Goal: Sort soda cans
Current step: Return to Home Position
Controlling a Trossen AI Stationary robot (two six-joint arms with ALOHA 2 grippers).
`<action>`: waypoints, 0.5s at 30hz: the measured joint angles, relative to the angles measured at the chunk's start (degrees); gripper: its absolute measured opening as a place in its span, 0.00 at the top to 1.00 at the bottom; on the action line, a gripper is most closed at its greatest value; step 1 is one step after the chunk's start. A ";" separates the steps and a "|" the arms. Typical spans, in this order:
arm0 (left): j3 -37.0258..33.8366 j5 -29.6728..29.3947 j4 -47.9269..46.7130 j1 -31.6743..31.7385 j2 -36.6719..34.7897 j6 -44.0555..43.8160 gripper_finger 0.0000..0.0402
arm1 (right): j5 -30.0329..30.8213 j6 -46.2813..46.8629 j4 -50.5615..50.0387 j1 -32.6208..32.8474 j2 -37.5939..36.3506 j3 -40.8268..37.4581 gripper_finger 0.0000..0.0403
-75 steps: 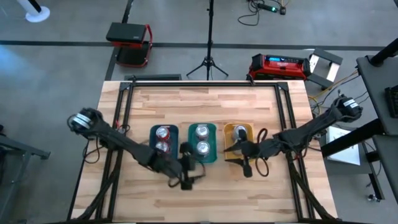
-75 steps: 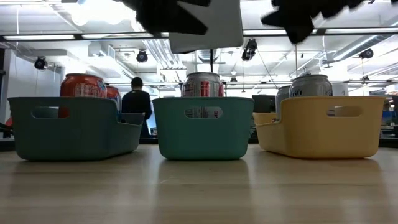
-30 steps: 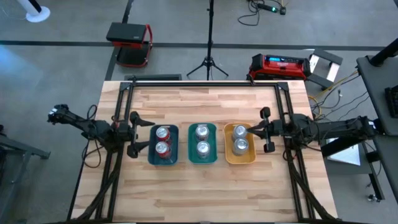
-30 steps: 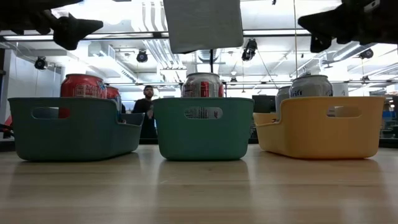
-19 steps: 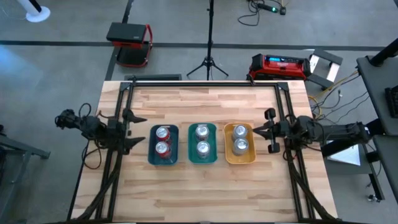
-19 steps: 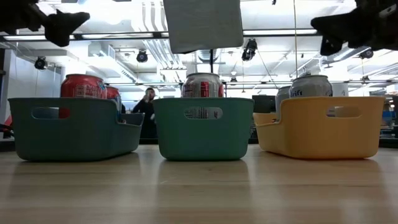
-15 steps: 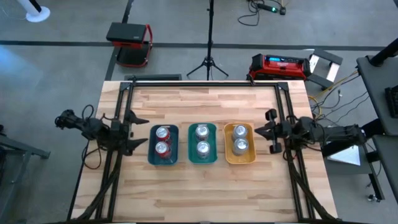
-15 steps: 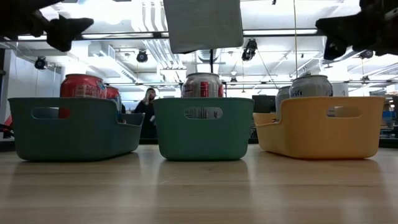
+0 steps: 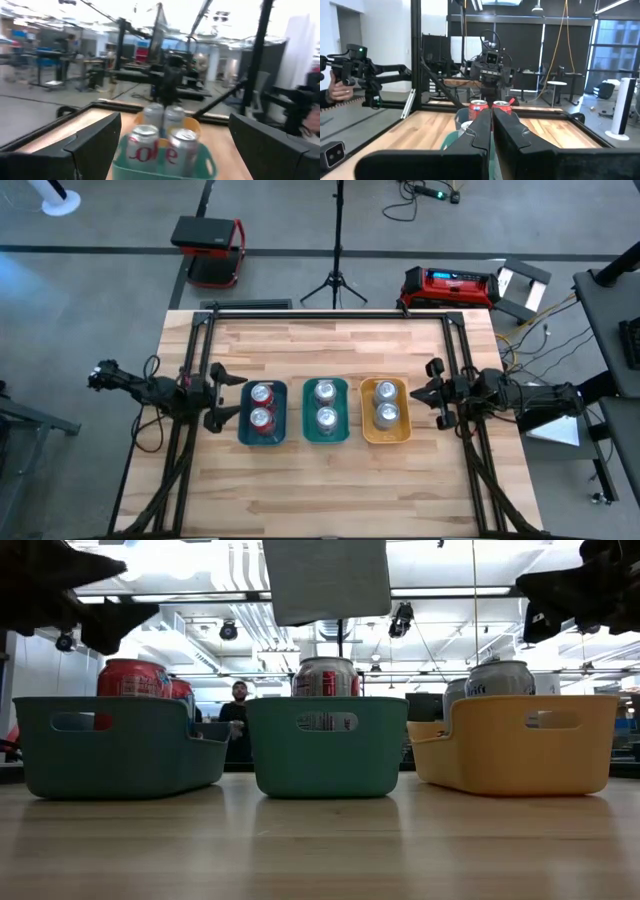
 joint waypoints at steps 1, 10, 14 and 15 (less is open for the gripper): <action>-0.04 -0.05 0.09 0.96 0.01 -0.04 0.12 | 0.02 -0.24 -0.04 0.00 0.01 0.00 0.97; 0.21 2.99 -4.19 7.47 -0.21 -0.69 0.12 | 0.05 4.99 -5.13 0.00 0.14 -0.02 0.97; 0.32 8.79 -2.26 11.17 -0.27 -0.37 0.12 | 0.20 4.66 -7.06 0.00 0.14 -0.05 0.97; 0.32 9.02 -3.35 12.10 -0.25 -0.36 0.12 | 0.20 4.68 -7.07 0.00 0.16 -0.03 0.97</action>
